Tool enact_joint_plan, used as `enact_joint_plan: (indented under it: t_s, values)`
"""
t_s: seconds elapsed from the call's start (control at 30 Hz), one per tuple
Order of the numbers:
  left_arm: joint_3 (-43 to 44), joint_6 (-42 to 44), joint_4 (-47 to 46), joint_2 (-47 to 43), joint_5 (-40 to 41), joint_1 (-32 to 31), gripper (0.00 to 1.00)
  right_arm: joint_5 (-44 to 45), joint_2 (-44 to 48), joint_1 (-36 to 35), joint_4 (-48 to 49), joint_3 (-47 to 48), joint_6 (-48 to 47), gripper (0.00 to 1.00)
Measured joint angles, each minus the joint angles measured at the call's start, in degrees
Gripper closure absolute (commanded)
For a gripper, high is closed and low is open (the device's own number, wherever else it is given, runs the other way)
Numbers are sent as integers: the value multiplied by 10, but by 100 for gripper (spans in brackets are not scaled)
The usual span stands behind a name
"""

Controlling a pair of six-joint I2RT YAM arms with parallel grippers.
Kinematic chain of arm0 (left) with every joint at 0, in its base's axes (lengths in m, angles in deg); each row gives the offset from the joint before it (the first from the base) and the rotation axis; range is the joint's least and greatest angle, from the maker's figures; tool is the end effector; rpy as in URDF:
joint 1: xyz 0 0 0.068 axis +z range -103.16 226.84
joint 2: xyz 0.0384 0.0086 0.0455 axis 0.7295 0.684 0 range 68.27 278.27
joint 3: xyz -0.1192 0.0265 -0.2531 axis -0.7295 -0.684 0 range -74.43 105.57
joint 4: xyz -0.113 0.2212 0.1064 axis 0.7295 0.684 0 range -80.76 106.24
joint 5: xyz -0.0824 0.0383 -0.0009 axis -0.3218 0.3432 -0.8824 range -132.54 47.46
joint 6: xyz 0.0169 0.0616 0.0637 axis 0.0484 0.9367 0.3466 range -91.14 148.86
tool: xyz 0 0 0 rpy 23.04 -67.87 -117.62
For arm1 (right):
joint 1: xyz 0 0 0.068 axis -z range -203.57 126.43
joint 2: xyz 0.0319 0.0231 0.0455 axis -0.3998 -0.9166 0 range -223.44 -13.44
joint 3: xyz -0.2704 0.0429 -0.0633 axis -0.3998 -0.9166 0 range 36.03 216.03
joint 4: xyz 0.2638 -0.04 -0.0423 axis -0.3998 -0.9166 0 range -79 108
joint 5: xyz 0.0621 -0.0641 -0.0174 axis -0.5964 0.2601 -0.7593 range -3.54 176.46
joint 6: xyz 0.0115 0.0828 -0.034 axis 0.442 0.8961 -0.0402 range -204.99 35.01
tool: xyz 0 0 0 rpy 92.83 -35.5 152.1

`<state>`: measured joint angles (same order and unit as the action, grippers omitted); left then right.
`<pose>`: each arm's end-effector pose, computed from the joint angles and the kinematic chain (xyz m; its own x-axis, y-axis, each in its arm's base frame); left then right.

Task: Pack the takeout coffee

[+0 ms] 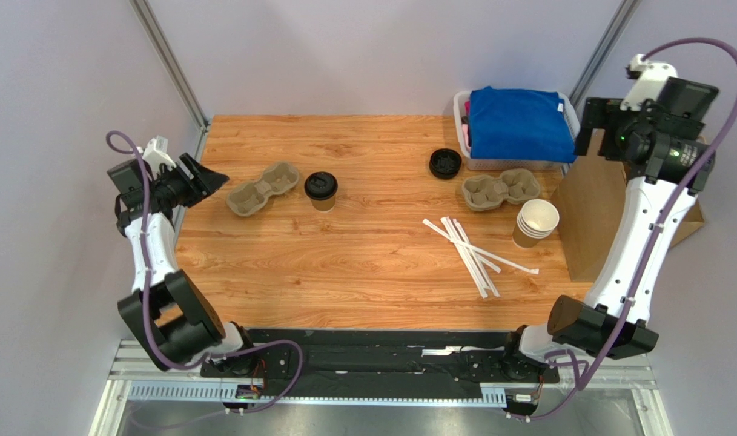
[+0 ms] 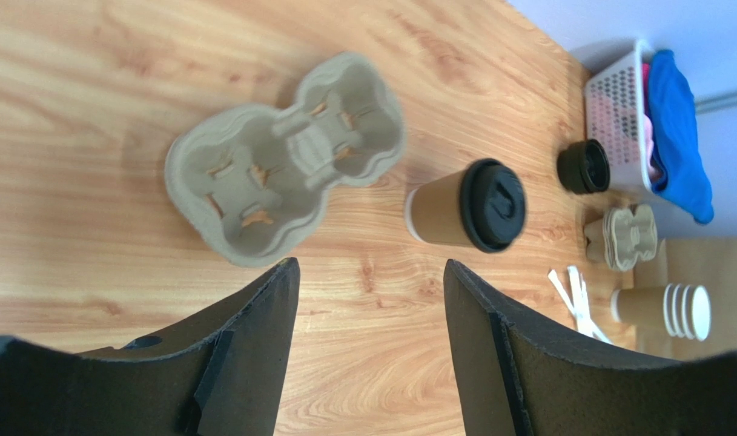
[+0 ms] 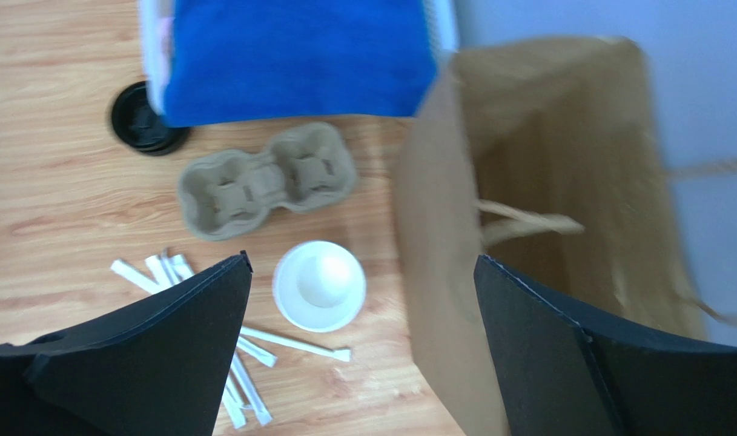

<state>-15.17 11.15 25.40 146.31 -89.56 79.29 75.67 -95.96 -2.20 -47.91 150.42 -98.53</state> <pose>0.3095 0.1269 0.2811 -0.5032 -0.5657 -0.6533 -0.0134 0.7610 -0.6486 0.2810 -0.0937 0.4830 -0.5568 -0.0291 -0.8301 0.0854 0.9921 -0.0921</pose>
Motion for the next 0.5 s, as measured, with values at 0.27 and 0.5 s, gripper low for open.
enact_joint_plan:
  t_s: [0.27, 0.5]
  values:
    - [0, 38, 12, -105, -13, -10, 28, 31, 23, 109, -24, -1, -16, 0]
    - [0, 40, 6, -144, -16, -24, 28, 39, -24, 126, -49, -25, -30, 10]
